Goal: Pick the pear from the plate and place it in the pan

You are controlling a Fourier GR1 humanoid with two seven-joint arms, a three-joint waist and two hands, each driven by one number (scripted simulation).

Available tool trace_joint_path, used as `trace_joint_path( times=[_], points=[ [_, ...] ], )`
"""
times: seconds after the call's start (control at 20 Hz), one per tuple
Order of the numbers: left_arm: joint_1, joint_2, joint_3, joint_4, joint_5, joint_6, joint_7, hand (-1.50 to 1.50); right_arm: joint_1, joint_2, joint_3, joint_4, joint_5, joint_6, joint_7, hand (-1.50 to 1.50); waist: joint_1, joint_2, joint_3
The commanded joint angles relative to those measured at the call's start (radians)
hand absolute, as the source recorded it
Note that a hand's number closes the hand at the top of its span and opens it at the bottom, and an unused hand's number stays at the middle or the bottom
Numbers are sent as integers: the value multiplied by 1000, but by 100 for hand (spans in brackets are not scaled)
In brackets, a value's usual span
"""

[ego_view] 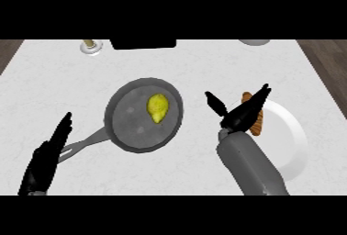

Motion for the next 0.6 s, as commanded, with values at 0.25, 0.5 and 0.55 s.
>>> trace_joint_path(
  times=[0.25, 0.5, 0.55],
  points=[
    [53, -10, -1, -37, -12, 18, -13, 0, 439, 2, 112, -360, 115, -61, -42, -150, -36, -2, -1],
    [40, 23, 46, -31, 27, -12, -7, 0, 721, 2, 200, -629, 186, -36, -89, -150, -27, 10, -2],
    [45, -2, 21, -54, 12, 7, 11, 0, 792, 2, 208, -691, 201, -22, -103, -150, -28, 10, -1]
  ],
)
